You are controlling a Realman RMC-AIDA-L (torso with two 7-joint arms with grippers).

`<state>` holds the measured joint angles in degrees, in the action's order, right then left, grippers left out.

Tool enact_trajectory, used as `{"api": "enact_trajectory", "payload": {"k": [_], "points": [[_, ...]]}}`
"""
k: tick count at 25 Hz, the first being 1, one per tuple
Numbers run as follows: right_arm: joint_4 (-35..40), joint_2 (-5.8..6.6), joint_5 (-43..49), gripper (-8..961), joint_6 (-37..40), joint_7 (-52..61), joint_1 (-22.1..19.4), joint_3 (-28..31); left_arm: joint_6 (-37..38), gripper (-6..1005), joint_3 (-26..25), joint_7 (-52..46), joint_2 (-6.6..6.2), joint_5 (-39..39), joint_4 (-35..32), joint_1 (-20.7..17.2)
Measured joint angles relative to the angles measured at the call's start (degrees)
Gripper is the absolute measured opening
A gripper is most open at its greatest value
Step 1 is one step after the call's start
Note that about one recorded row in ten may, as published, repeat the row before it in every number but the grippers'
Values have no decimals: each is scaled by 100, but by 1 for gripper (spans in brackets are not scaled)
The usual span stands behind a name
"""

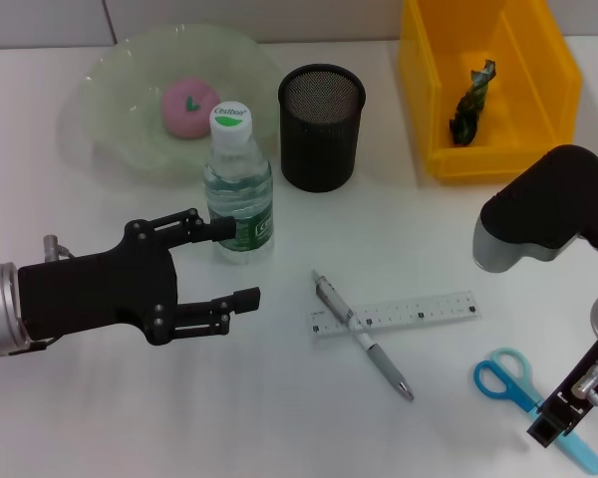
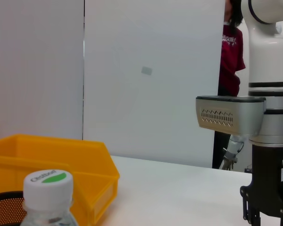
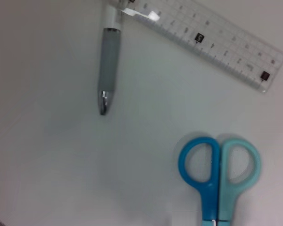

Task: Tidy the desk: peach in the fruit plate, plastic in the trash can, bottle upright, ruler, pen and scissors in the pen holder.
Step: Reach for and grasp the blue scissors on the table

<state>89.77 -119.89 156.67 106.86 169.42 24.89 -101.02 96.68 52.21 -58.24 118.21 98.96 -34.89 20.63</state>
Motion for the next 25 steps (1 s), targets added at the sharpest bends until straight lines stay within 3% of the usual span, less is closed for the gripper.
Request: {"api": "enact_trajectory", "payload": {"k": [25], "points": [[-160,0,34,545,-278,-1,5,-227,6,800,-62,44,9,0,0,2]]}}
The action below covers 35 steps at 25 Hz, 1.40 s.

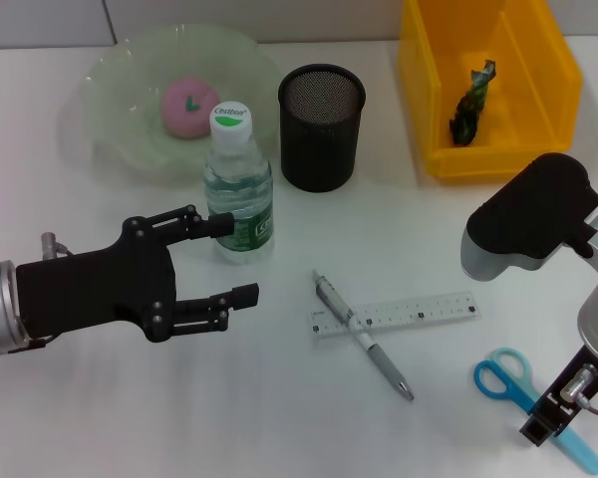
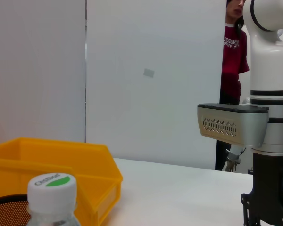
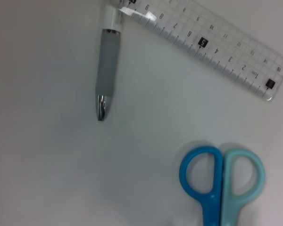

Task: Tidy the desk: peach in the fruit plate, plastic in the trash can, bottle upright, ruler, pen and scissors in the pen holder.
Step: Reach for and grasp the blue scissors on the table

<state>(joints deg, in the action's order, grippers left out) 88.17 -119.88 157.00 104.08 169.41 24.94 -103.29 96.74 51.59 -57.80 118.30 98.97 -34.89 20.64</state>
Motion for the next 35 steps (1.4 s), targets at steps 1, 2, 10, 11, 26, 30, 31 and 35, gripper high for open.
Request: {"api": "enact_trajectory", "payload": {"k": [1,2,10,11,26,30,31,35], "points": [[-3,0,0,544,-1,0,0,0,-1,800,0,0,0,0,0,-4],[-4,0,-1,544,-1,0,1,0,-1,800,0,0,0,0,0,-7],[-4,0,-3,474,-2,0,2,-8,-5,800,0,-3,0,0,0,-20],[-4,0,-3,452,-2,0,2,-10,-5,800,0,-3,0,0,0,-21],[59,0,-3,195,-44,-30,-105,-13,-1,799,0,47,-3,0,0,-52],[387,0,-4,191,14,-53,-208,42,28,799,-46,49,-3,0,0,-52],[495,1,-4,190,52,-66,-242,64,32,799,-55,49,-2,0,0,-53],[944,10,-3,187,206,-217,-384,382,52,799,-69,50,0,0,0,-60]]}}
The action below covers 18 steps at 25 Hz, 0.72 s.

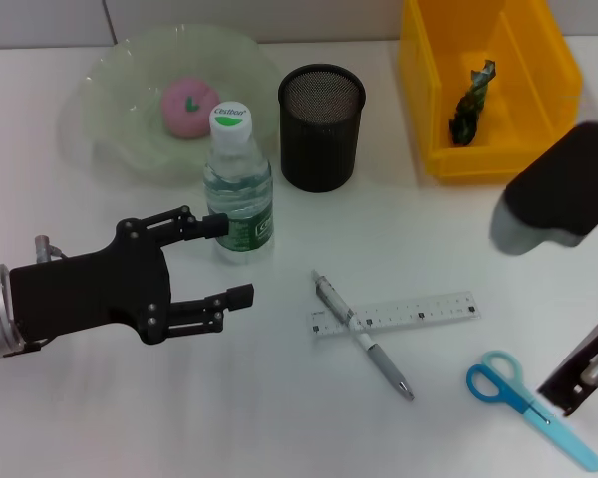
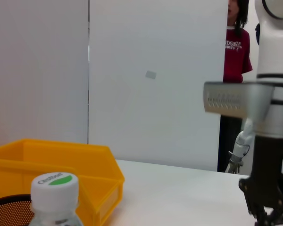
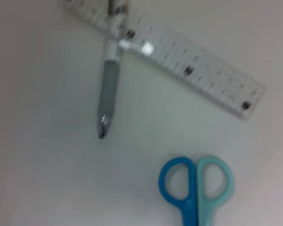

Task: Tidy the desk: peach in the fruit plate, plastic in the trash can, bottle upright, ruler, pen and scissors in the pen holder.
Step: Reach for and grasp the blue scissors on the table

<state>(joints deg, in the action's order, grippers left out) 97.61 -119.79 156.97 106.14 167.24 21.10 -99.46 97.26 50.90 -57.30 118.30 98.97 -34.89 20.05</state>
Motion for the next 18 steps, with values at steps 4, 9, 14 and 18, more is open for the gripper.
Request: {"api": "enact_trajectory", "payload": {"k": [4,9,14,18], "points": [[200,0,-22,67,129,-193,-68,353,3,799,-1,0,0,0,0,-1],[233,6,-39,27,243,-237,-69,414,3,799,-1,0,0,0,0,10],[82,6,-43,152,165,-237,-82,327,3,800,-1,0,1,0,0,36],[-77,4,-50,263,33,-237,-101,167,-1,800,-1,0,0,0,0,40]]}}
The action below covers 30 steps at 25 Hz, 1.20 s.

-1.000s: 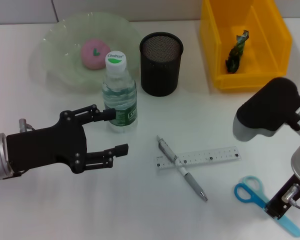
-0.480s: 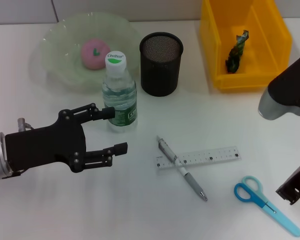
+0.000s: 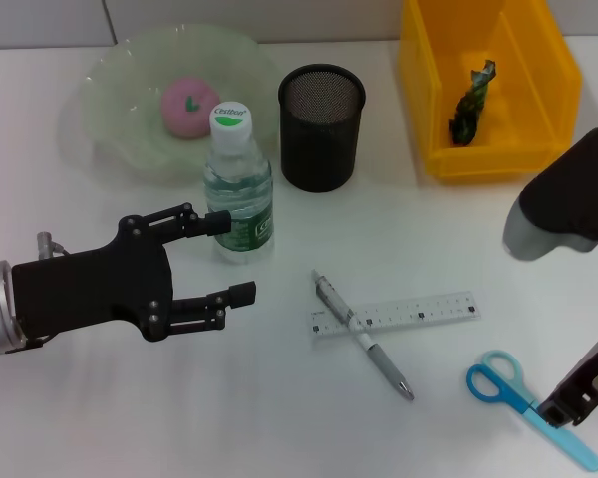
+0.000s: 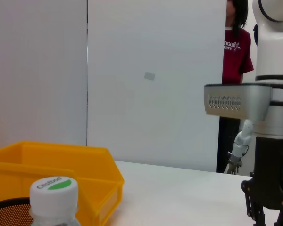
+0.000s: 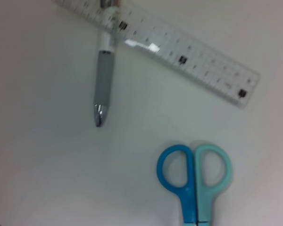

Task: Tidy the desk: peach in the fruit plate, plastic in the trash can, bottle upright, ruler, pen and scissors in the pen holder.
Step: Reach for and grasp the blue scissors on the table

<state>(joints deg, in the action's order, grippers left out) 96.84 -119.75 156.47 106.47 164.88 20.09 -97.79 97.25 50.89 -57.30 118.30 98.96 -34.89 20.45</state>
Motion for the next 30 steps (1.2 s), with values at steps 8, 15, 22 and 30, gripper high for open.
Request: {"api": "enact_trajectory", "payload": {"k": [8,15,22,30], "points": [[-81,-7,4,332,-186,8,-29,-361,-22,800,0,0,0,0,0,-4],[-115,-14,32,327,-362,7,-129,-483,-40,800,0,15,0,0,0,-27],[-205,-14,43,317,-399,10,-131,-498,-30,800,0,17,0,0,0,-21],[-274,-11,151,313,-444,28,-128,-566,-15,800,0,18,0,0,0,-22]]}}
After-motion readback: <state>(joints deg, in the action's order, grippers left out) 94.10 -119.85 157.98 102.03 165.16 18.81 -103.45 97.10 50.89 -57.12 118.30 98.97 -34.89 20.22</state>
